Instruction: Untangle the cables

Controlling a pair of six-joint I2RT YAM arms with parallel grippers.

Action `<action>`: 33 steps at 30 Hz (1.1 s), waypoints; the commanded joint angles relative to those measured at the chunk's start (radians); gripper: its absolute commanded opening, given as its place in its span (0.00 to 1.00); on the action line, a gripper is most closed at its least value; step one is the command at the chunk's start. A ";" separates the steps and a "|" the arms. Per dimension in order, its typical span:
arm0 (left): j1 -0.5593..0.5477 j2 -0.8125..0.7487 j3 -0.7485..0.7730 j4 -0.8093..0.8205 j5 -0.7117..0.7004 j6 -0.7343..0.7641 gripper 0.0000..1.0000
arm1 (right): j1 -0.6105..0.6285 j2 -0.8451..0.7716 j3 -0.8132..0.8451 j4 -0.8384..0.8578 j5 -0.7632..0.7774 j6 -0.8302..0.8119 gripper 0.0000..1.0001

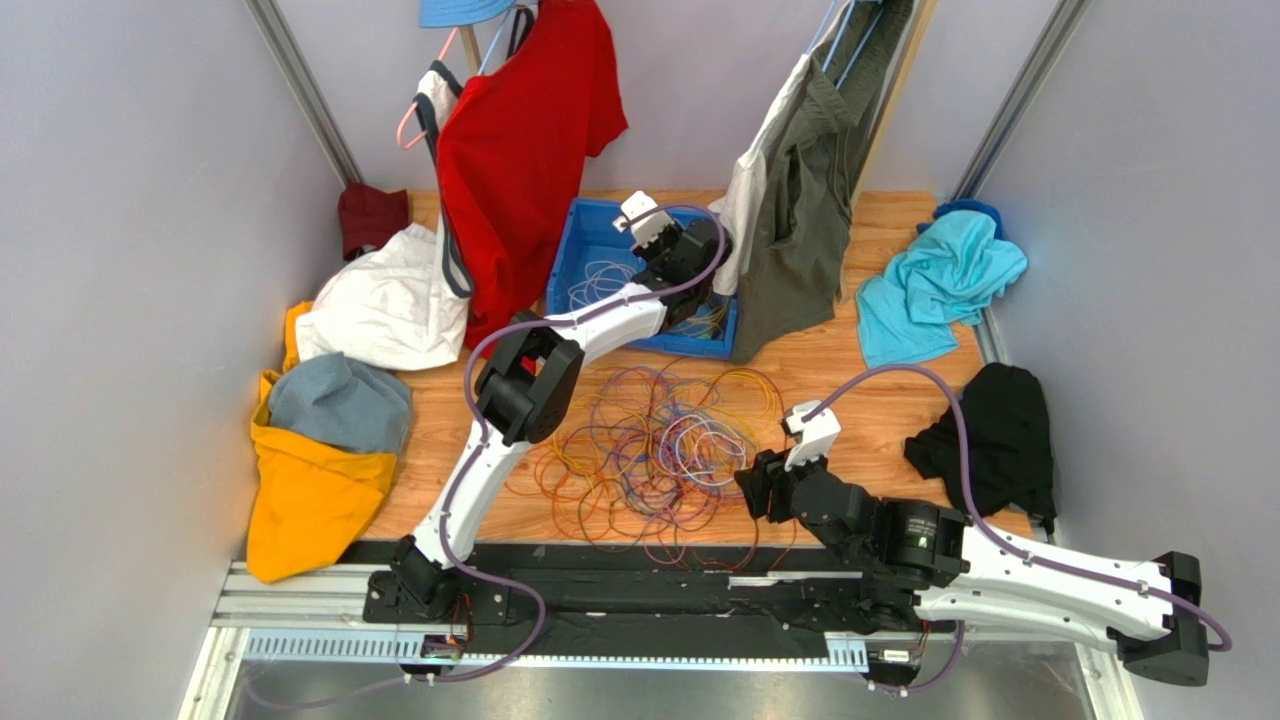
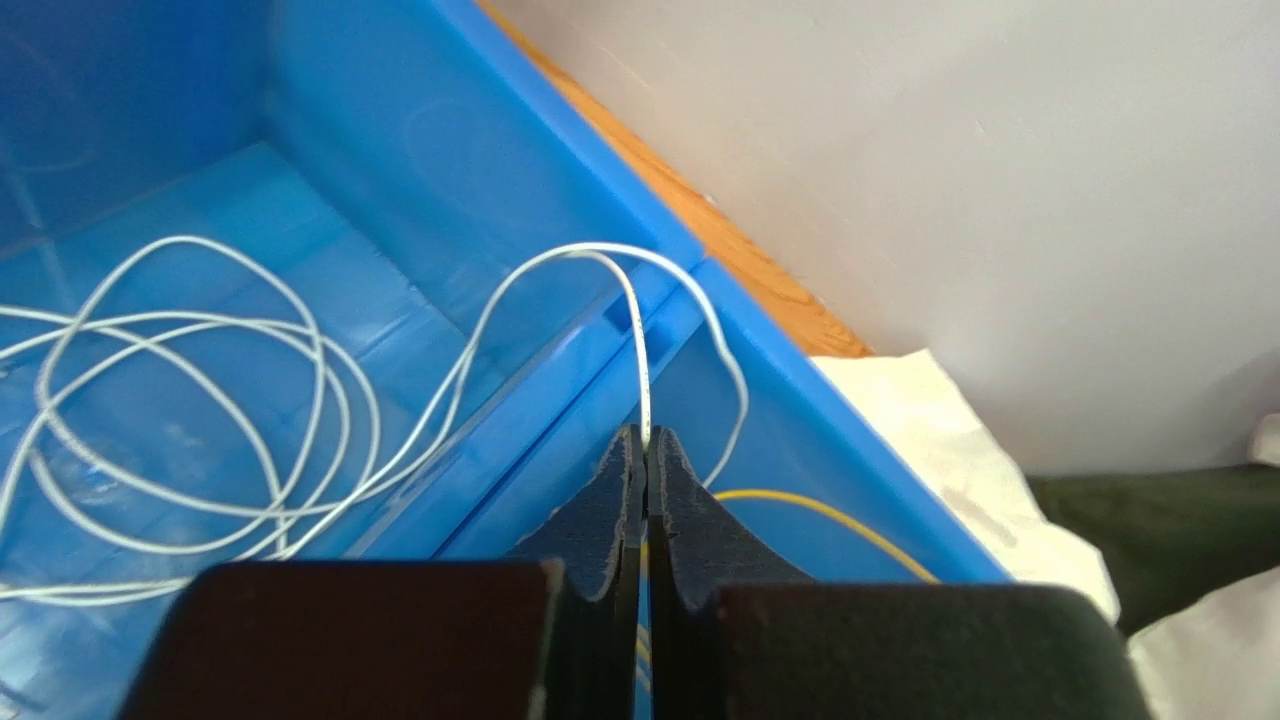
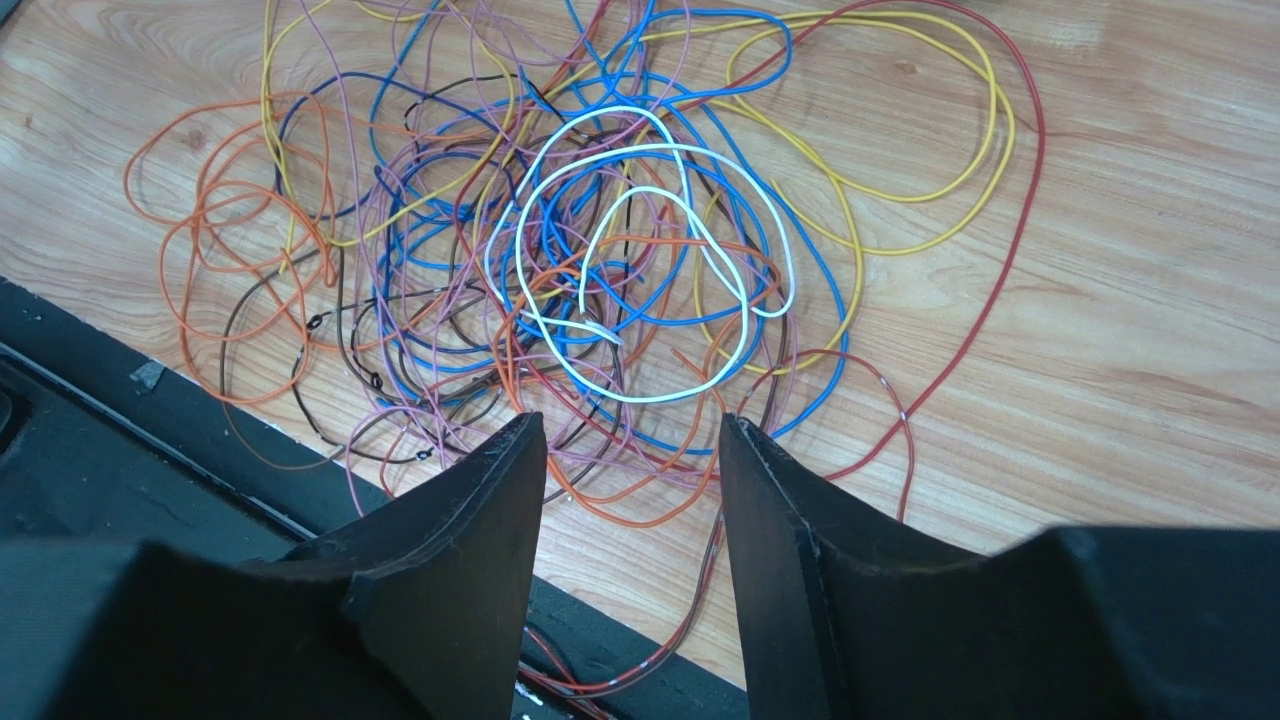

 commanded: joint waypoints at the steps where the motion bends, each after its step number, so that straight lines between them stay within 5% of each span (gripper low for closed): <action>1: 0.017 -0.010 0.035 0.033 0.029 0.022 0.00 | 0.002 -0.011 -0.004 0.033 0.005 -0.005 0.50; 14: 0.051 -0.334 -0.204 0.033 0.230 -0.003 0.00 | 0.002 -0.083 -0.038 0.039 -0.004 0.022 0.50; 24: 0.089 -0.477 -0.202 -0.056 0.176 0.172 0.00 | 0.000 -0.143 -0.039 0.030 -0.004 0.028 0.50; 33: 0.140 -0.506 -0.270 -0.205 0.149 0.181 0.00 | 0.002 -0.157 -0.041 0.036 -0.009 0.034 0.50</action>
